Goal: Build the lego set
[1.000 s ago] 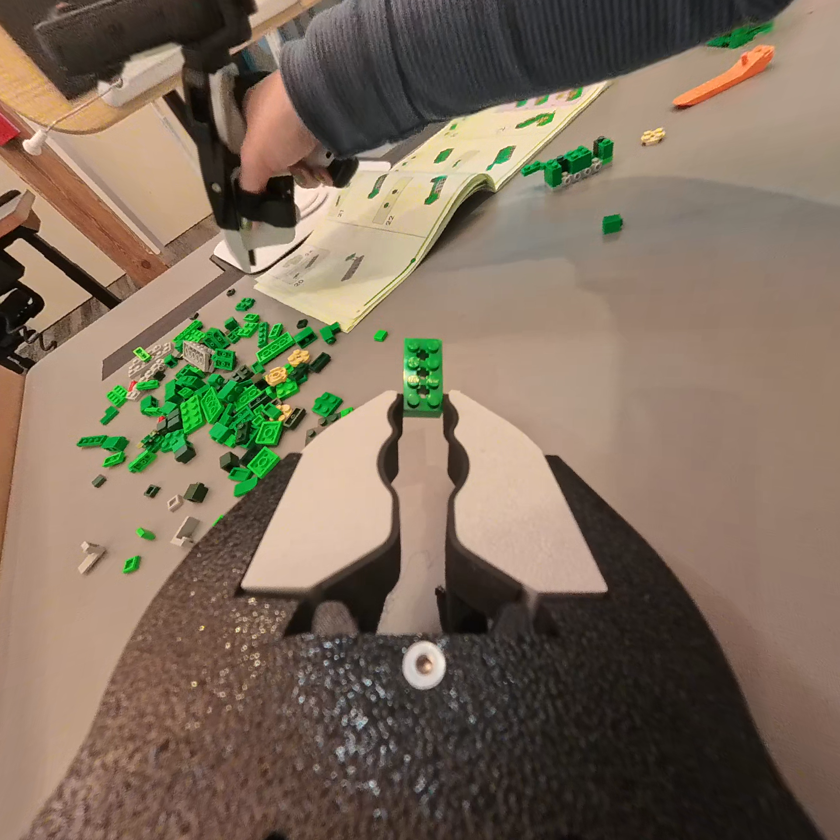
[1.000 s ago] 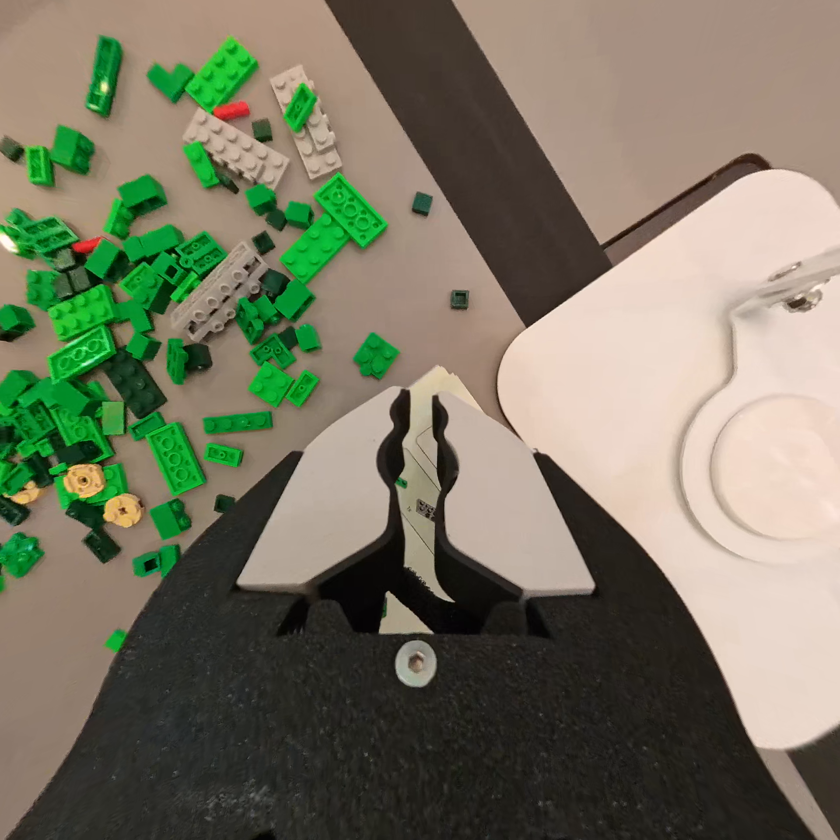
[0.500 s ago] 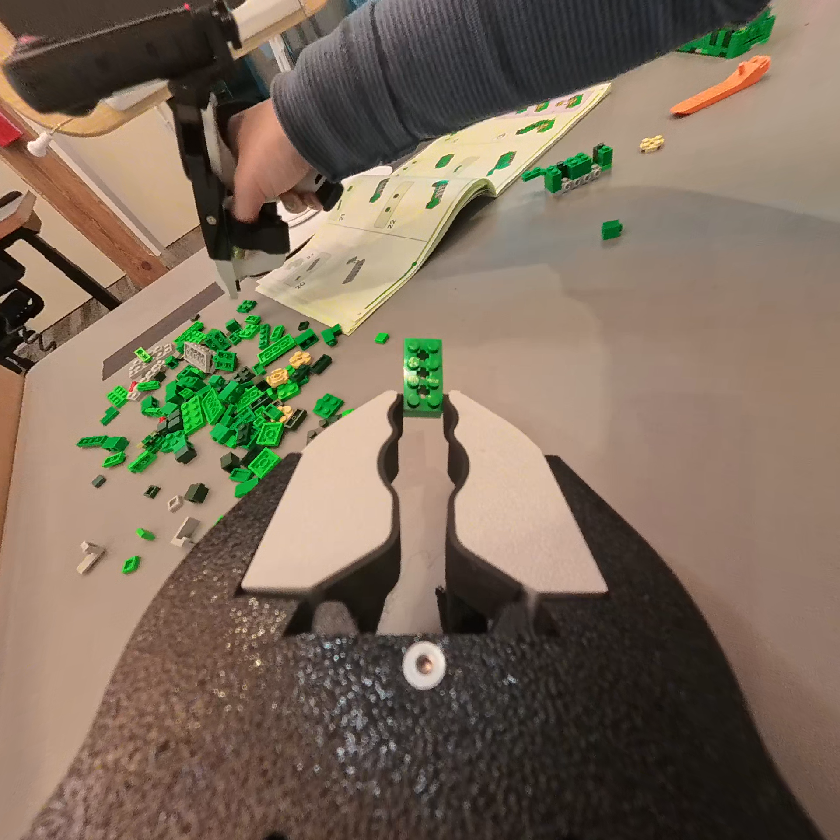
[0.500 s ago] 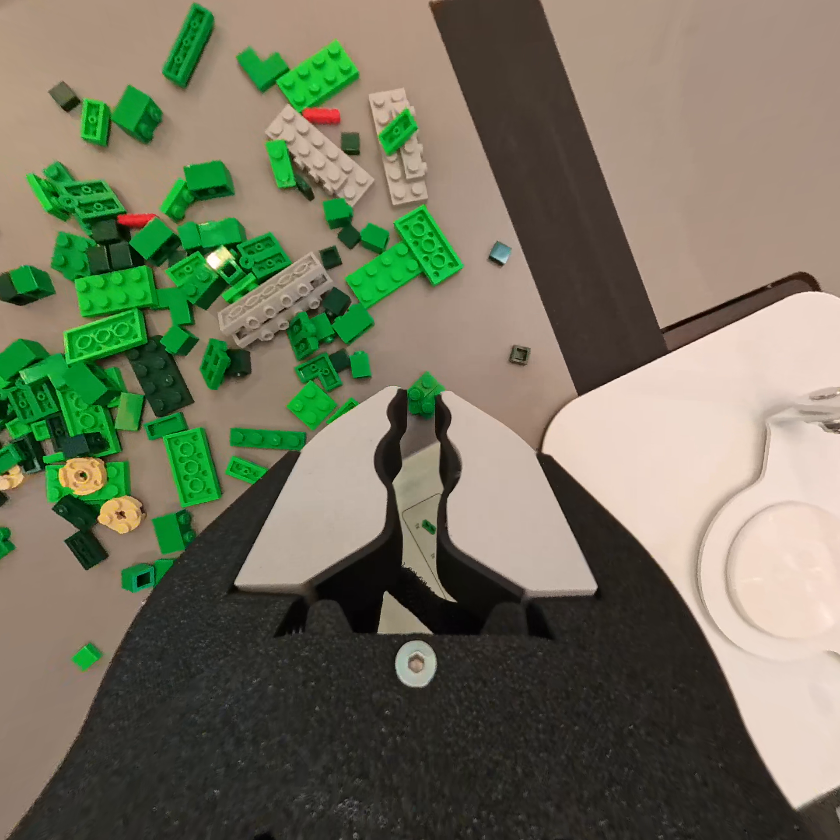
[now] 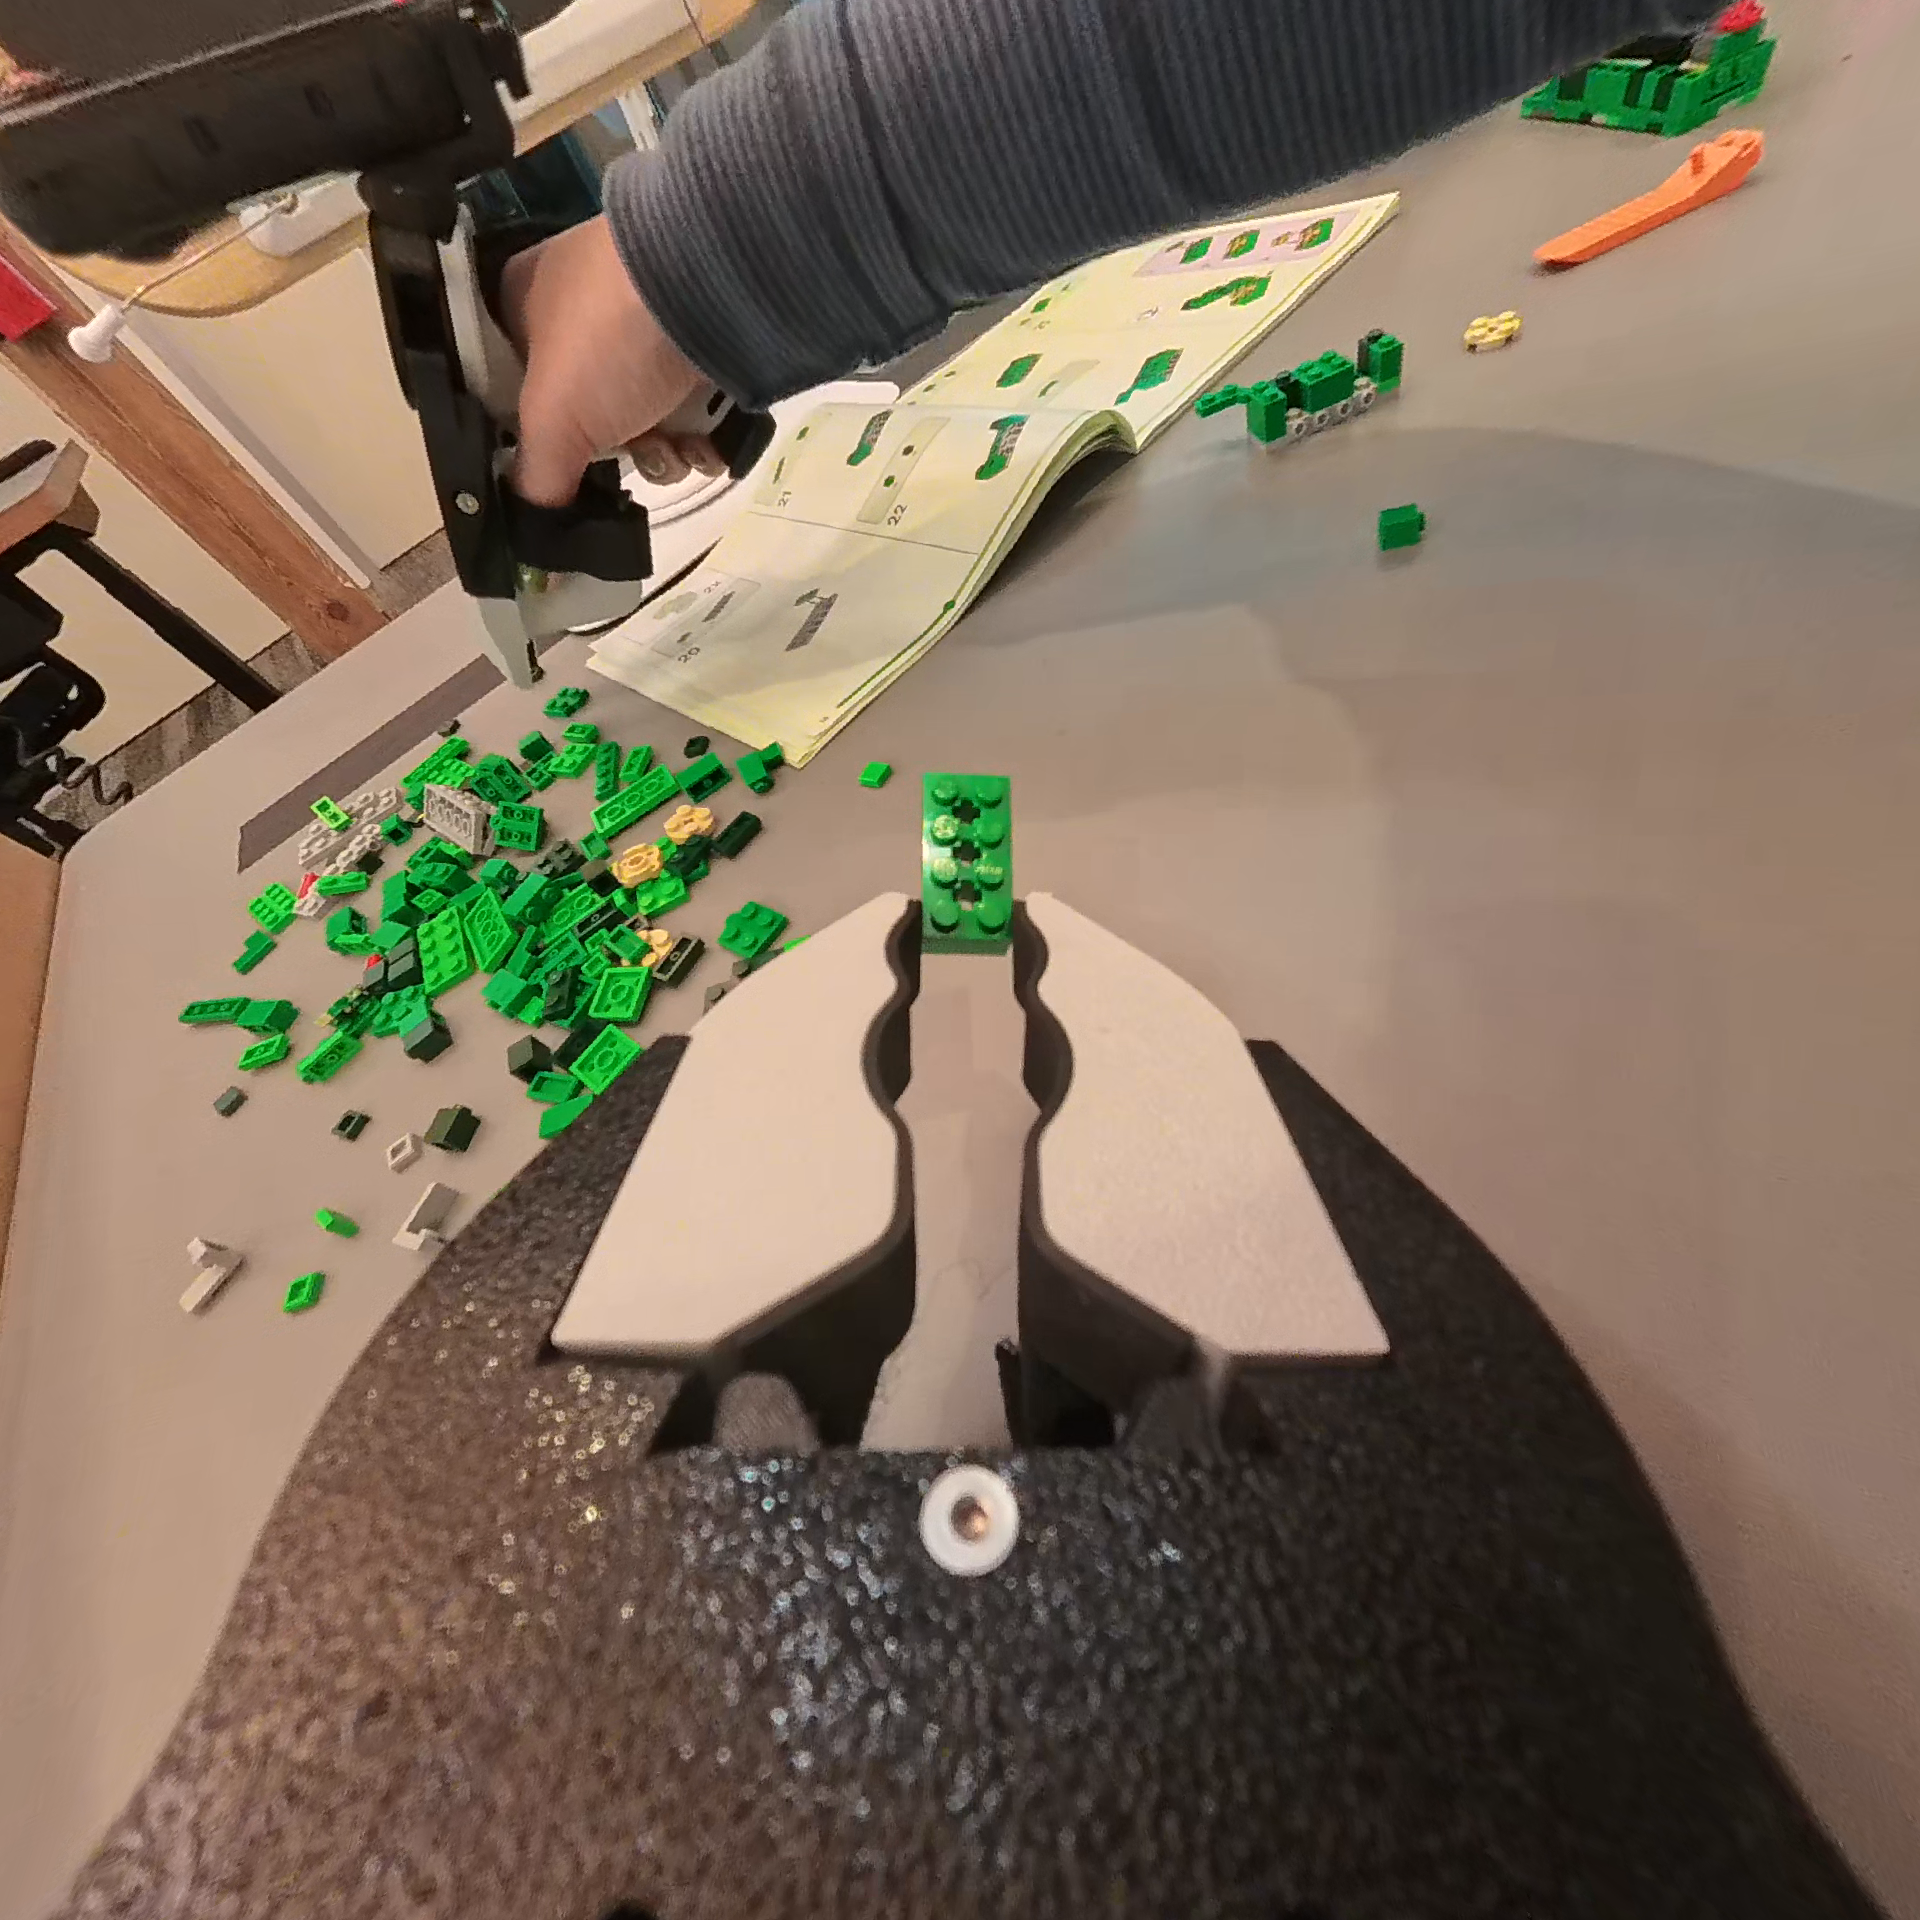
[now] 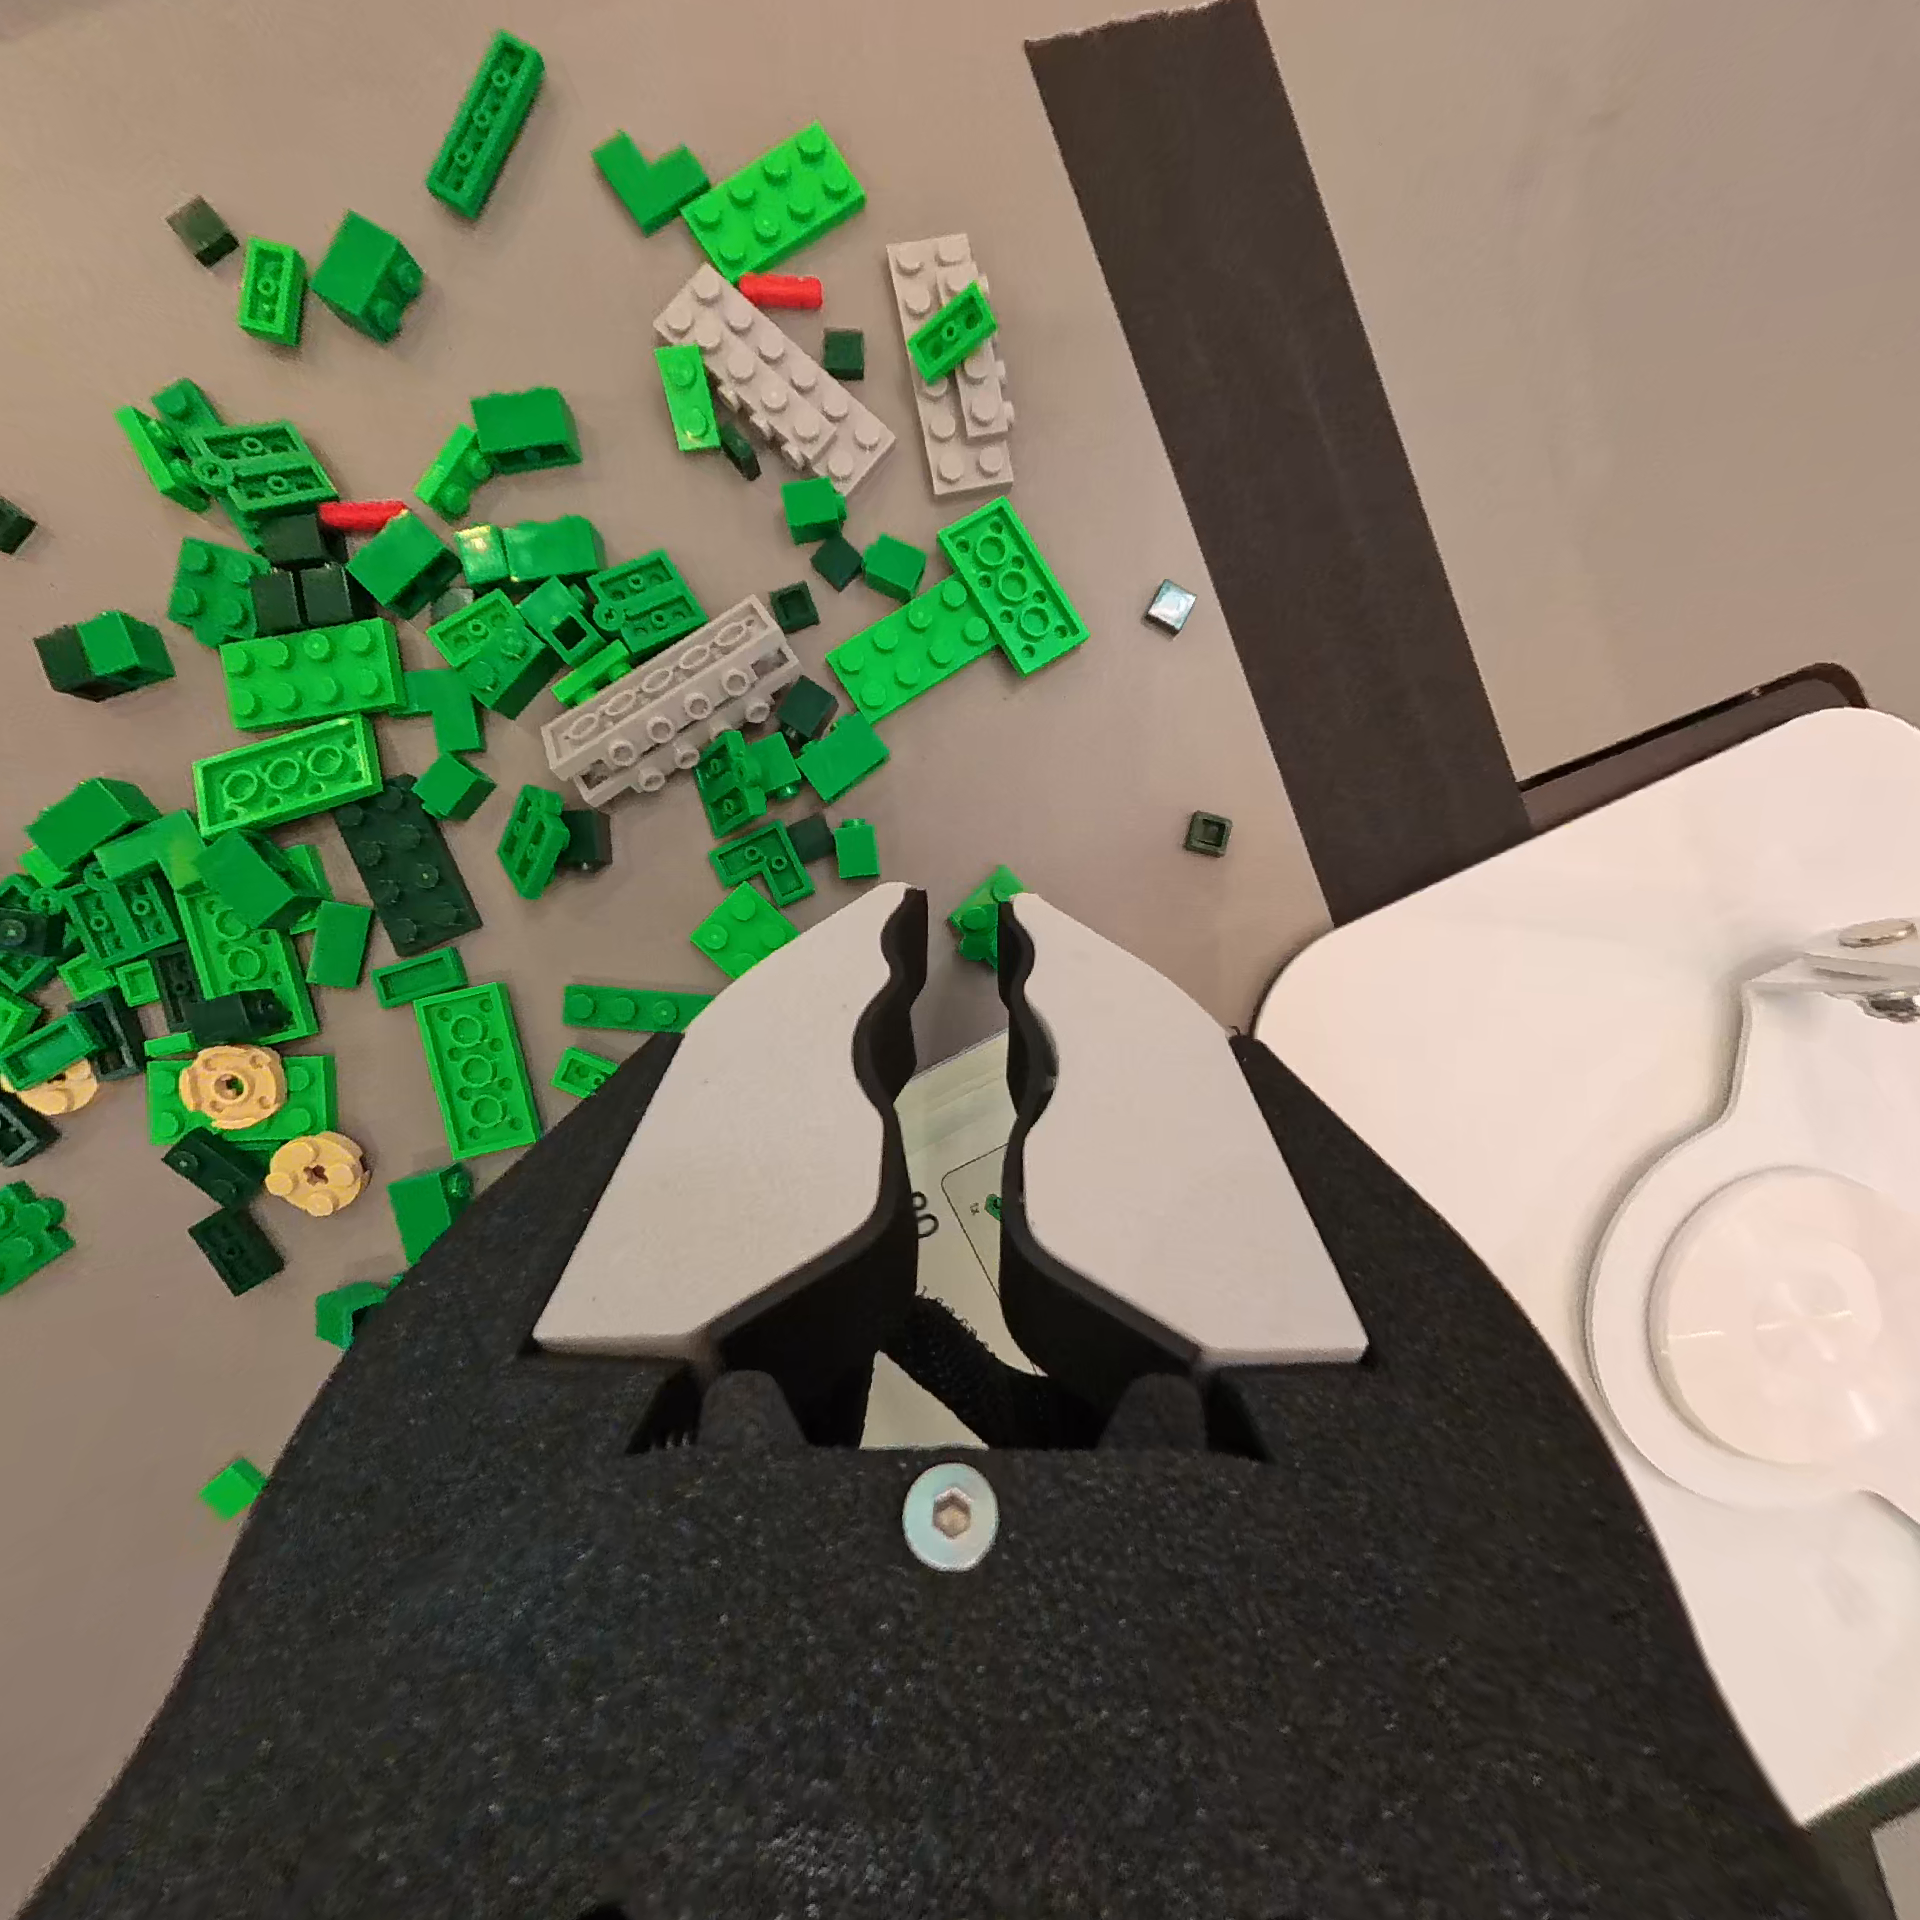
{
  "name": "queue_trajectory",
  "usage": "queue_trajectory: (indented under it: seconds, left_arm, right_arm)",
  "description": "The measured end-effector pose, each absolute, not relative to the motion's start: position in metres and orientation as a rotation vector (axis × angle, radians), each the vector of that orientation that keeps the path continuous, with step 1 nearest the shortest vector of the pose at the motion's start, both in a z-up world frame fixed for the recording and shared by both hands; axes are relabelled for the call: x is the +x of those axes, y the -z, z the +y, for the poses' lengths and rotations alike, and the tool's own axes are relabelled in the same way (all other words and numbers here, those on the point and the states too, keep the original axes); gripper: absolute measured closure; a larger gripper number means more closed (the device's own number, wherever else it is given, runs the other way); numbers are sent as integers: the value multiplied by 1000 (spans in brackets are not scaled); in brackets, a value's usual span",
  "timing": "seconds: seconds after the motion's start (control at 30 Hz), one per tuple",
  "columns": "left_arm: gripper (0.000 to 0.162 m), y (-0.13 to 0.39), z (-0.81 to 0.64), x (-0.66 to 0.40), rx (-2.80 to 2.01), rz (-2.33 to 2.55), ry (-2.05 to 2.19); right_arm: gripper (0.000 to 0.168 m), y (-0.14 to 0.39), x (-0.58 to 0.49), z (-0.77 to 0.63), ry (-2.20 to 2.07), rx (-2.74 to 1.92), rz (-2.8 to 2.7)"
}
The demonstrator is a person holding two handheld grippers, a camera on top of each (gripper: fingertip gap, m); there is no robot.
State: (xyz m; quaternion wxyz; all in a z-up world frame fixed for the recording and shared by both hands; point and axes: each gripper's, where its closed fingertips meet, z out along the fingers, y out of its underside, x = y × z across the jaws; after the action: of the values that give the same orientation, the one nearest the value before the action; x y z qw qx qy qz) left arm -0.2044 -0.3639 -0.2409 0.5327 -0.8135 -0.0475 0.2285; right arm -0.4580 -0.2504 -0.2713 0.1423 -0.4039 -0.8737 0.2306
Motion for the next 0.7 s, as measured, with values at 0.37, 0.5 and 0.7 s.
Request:
queue_trajectory:
  seconds: [0.37, 0.5, 0.7]
  left_arm:
    - [146, 241, -363, -204, -1943, -106, -547]
    - [146, 240, -363, -204, -1938, -107, -545]
    - [146, 240, -363, -204, -1939, -104, -547]
  right_arm:
    - [157, 277, -459, -260, -638, -1158, -2560]
    - [158, 275, -458, -265, -691, -1197, -2561]
    - [160, 265, -454, -293, -828, -1126, -2593]
